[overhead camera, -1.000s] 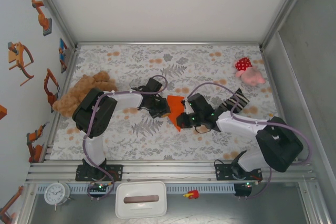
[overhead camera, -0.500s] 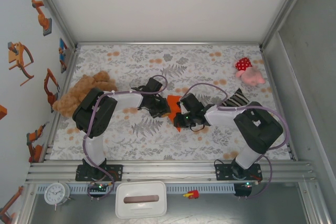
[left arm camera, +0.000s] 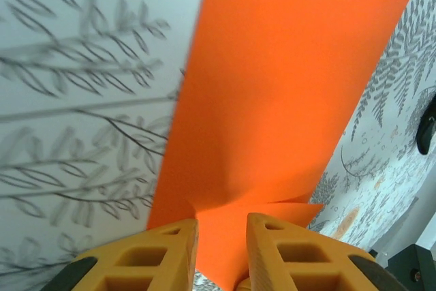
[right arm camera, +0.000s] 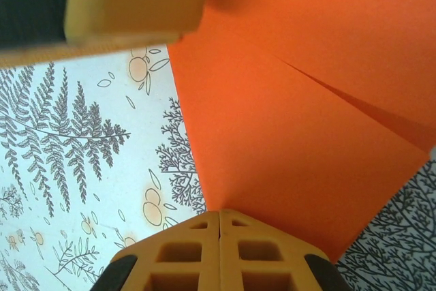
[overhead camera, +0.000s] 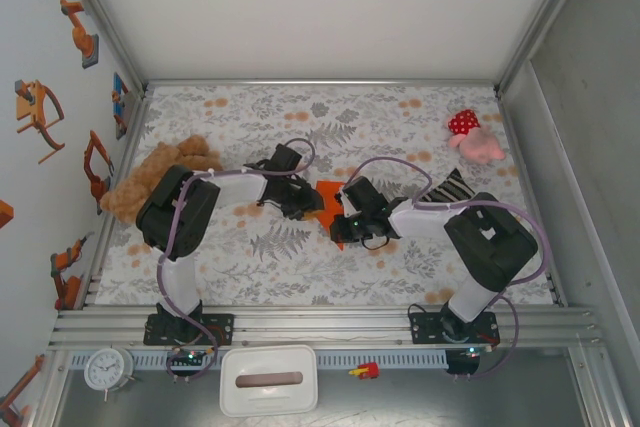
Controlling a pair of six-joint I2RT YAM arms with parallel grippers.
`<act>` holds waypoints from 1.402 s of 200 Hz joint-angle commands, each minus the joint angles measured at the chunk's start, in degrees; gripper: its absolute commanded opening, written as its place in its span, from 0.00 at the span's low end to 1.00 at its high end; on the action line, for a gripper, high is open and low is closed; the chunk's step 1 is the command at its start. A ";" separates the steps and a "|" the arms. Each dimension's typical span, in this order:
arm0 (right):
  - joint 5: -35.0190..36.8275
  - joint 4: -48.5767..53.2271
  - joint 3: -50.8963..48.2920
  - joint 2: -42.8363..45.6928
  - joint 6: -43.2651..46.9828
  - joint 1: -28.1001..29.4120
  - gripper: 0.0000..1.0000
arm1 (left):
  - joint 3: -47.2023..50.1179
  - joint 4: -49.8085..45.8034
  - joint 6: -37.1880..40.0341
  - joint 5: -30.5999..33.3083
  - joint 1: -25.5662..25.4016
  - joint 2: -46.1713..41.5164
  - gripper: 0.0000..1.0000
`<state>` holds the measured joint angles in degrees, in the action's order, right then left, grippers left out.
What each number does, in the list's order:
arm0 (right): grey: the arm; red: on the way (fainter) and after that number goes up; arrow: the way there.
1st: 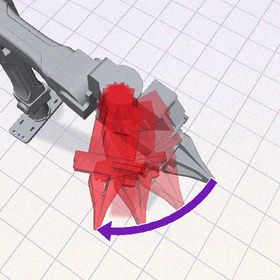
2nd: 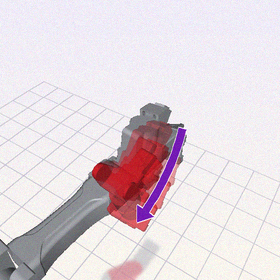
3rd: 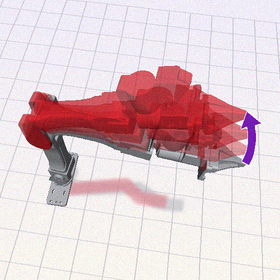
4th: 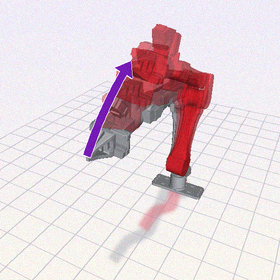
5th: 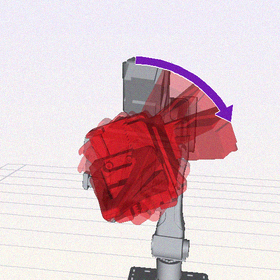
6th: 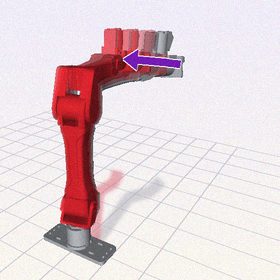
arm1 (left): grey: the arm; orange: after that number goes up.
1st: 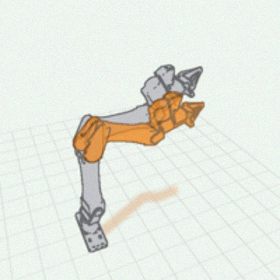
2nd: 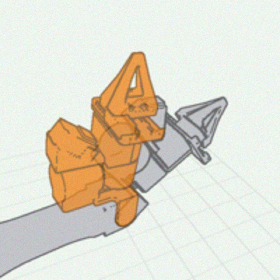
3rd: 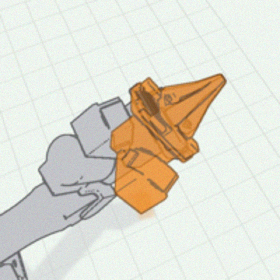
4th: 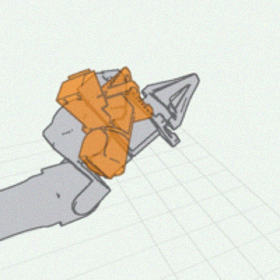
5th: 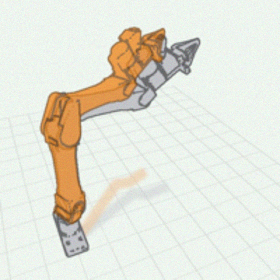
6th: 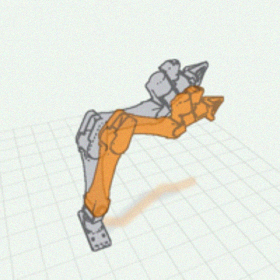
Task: Fold a paper plane with a square sheet of paper (pick it up from the middle)
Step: Third fold the triangle at the center of the table, then fourth fold the wing at the center of the table.
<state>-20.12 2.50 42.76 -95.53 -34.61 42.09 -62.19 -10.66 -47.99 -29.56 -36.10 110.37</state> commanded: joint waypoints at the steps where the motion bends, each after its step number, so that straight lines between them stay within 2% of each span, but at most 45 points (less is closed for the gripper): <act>1: 3.68 11.68 -2.59 -2.65 2.07 -0.82 0.00 | -0.28 -2.51 3.45 9.61 4.74 2.57 0.28; 53: 0.75 13.60 0.22 -2.16 7.40 -1.39 0.00 | -2.26 -4.91 5.27 10.13 6.91 0.50 0.28; 84: -1.30 13.13 3.51 4.80 8.46 -1.54 0.00 | 1.61 -2.03 2.87 10.15 6.92 -6.44 0.29; 108: 0.83 9.64 3.44 11.09 3.12 -1.92 0.00 | 8.23 3.87 -1.52 9.42 6.50 -12.89 0.35; 117: 2.35 8.28 2.77 12.58 0.03 -2.01 0.05 | 11.09 6.91 -3.38 8.87 6.12 -14.87 0.39; 149: 3.63 2.20 -0.73 13.86 -8.93 -2.01 0.11 | 18.79 16.81 -10.38 7.44 3.47 -18.97 0.48; 190: 5.70 0.88 -2.54 11.08 -11.42 -2.15 0.13 | 20.89 24.52 -15.66 6.76 -1.34 -17.33 0.50; 213: 6.37 0.83 -2.33 8.54 -11.44 -2.51 0.13 | 20.80 27.96 -17.66 5.22 -2.35 -14.35 0.50; 238: 7.32 0.97 -2.37 6.56 -11.53 -3.39 0.12 | 20.72 31.22 -18.88 3.59 -2.82 -11.66 0.48; 280: 7.21 0.23 -3.03 3.83 -11.66 -4.20 0.11 | 19.91 30.83 -18.79 3.38 -3.28 -10.18 0.41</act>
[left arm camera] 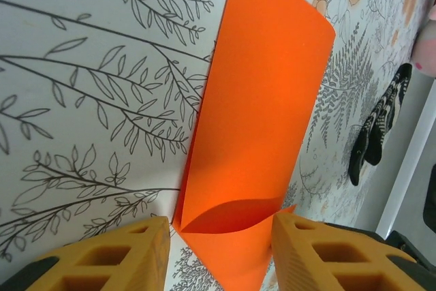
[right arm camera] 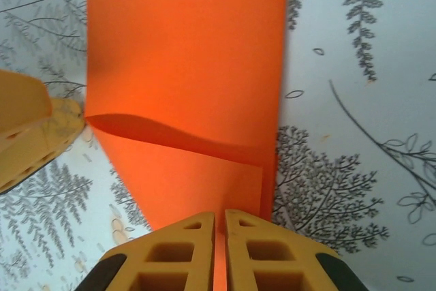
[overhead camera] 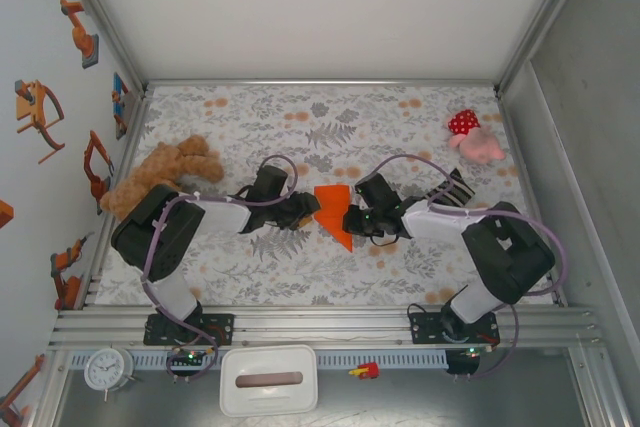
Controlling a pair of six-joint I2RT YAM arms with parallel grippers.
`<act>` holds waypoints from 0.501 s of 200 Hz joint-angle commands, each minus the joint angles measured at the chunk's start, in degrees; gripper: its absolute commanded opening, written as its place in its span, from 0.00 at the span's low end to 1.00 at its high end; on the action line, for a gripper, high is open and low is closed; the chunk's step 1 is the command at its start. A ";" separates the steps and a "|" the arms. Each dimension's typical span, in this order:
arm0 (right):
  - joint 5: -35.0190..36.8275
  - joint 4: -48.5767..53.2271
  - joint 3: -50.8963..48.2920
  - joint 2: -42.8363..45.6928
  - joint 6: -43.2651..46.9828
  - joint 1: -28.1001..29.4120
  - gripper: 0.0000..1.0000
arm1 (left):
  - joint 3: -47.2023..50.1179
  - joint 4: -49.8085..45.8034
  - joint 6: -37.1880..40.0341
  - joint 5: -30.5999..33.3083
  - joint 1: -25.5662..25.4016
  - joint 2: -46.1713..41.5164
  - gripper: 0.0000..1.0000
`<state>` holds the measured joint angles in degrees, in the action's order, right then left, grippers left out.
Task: Fold a paper plane with a square sheet of paper (pick it up from the middle)
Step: Fourth fold the wing at the center of the table.
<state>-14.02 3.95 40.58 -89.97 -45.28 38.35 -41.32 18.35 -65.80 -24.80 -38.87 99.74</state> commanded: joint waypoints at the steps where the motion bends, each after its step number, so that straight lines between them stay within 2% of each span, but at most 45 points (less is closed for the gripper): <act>1: 1.10 -1.26 -0.85 -1.80 -0.93 -0.47 0.11 | -0.96 1.80 -0.94 -1.39 -0.50 0.44 0.41; 27: 0.69 -1.30 -0.92 -3.26 -1.39 -0.73 0.10 | -1.22 1.08 -0.91 -1.59 -0.76 0.80 0.38; 100: 0.66 -1.21 -1.06 -3.98 -1.39 -1.00 0.09 | -2.12 -8.16 1.88 3.11 -1.32 -2.68 0.41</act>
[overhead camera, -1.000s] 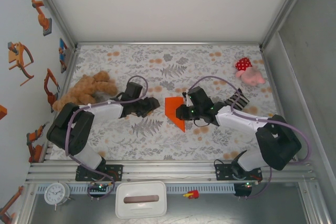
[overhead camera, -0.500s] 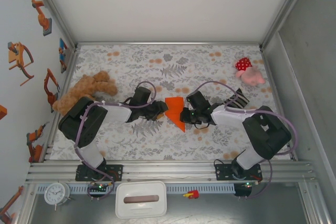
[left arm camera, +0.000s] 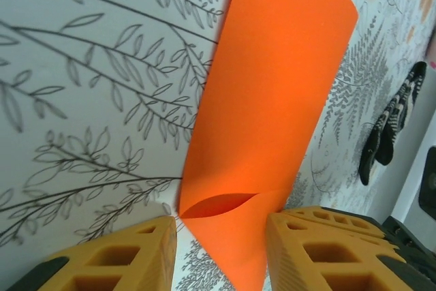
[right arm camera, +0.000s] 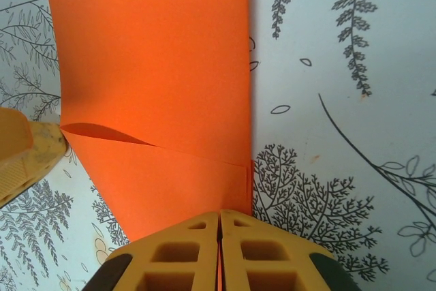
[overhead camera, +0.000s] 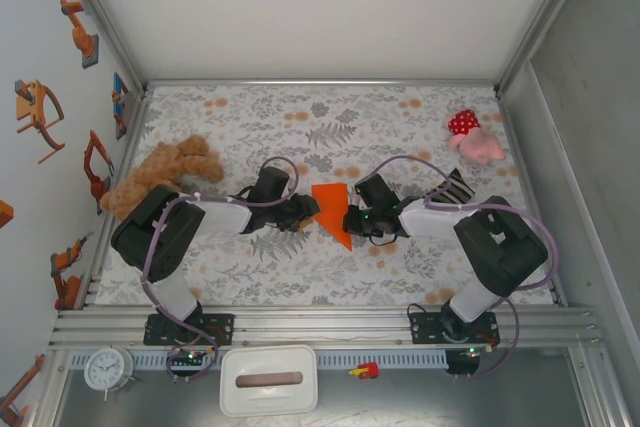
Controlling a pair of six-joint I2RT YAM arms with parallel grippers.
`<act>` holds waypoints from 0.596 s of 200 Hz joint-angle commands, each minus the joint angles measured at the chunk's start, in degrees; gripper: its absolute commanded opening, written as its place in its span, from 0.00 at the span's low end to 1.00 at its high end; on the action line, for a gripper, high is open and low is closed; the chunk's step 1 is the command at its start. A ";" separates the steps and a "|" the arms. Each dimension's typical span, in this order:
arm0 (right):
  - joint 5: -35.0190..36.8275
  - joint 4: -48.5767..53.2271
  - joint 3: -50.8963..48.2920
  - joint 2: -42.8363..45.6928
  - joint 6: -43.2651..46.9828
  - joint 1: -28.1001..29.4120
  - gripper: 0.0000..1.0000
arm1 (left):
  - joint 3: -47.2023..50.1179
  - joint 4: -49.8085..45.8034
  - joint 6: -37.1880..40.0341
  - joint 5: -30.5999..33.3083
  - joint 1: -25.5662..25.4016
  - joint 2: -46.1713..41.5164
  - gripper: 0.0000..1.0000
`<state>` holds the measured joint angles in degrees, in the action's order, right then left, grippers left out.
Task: Fold a paper plane with a square sheet of paper (pick it up from the middle)
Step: Fourth fold the wing at the center of the table.
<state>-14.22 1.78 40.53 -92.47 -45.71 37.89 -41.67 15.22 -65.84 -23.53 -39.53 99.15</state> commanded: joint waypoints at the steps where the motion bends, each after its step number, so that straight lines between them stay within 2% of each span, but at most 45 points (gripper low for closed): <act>1: 0.86 0.95 -1.00 -1.49 -0.91 -0.54 0.09 | -1.81 -5.08 1.89 1.83 -0.70 -2.11 0.41; 45: 0.95 0.87 -1.18 -1.74 -0.95 -0.69 0.09 | -3.55 -6.84 1.86 2.89 -1.91 -1.67 0.42; 119: 0.60 1.03 -1.07 -2.19 -0.87 -0.80 0.08 | -4.57 -2.42 0.54 -1.20 -2.08 0.33 0.41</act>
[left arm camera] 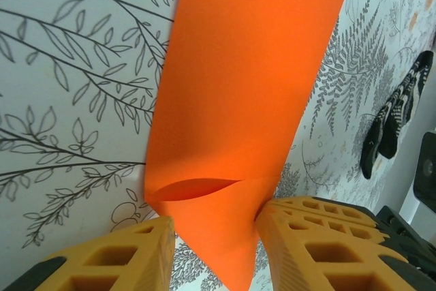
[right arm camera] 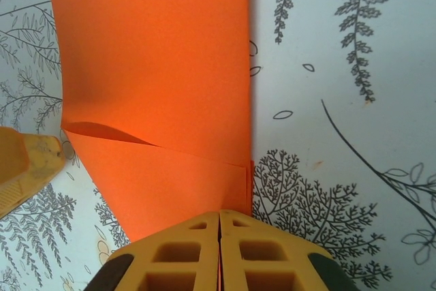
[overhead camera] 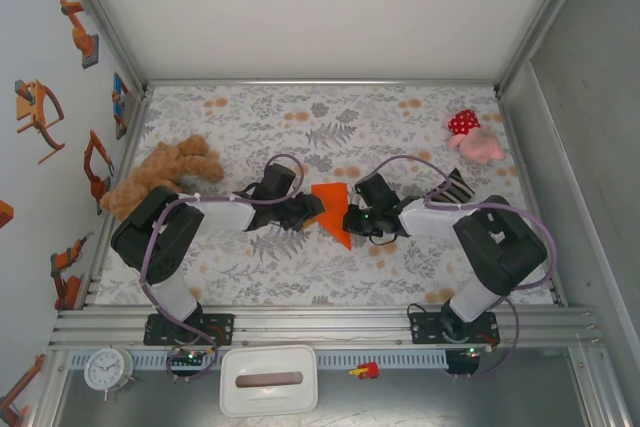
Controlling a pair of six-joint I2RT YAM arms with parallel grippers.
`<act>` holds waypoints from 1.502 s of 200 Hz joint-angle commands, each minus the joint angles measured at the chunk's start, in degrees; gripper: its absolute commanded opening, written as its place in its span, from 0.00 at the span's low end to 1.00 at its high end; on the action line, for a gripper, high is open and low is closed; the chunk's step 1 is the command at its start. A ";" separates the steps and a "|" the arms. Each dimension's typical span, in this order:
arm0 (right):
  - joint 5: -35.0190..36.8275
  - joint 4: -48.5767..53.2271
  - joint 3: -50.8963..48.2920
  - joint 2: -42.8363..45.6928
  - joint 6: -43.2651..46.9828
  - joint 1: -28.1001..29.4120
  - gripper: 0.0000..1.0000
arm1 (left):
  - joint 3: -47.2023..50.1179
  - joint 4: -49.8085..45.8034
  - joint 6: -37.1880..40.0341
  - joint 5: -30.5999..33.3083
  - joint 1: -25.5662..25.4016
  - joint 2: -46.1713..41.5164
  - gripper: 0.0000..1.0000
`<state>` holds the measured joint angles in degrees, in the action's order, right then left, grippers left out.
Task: Fold a paper plane with a square sheet of paper (pick it up from the middle)
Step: Fourth fold the wing at the center of the table.
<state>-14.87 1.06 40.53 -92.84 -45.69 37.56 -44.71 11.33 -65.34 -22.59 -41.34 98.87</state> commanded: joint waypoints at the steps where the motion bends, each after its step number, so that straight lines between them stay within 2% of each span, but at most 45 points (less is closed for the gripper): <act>1: 1.30 1.75 -1.03 -1.82 -0.89 -0.47 0.08 | -1.53 1.44 -0.01 -2.17 -0.29 0.71 0.41; 39: 1.58 1.84 -1.18 -1.86 -0.87 -0.54 0.08 | -1.12 -4.78 -0.11 3.20 -0.17 -0.91 0.41; 54: 1.69 2.02 -1.19 -1.99 -0.96 -0.56 0.07 | -1.05 -5.73 -0.28 3.43 -0.14 -1.04 0.41; 132: 1.62 1.93 -1.64 -2.00 -0.89 -0.82 0.06 | -2.16 0.13 -1.85 -1.46 -0.49 3.40 0.40; 228: 1.69 1.90 -1.94 -1.89 -0.79 -1.09 0.05 | -1.79 1.04 -0.58 -1.47 -0.36 0.80 0.34; 300: 1.70 1.49 -2.39 -1.56 -0.63 -1.26 0.05 | 0.15 13.44 -4.32 -7.07 1.31 3.54 0.32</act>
<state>-15.64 -0.19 40.05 -92.99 -45.91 36.97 -45.69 18.31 -67.51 -26.28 -41.08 101.34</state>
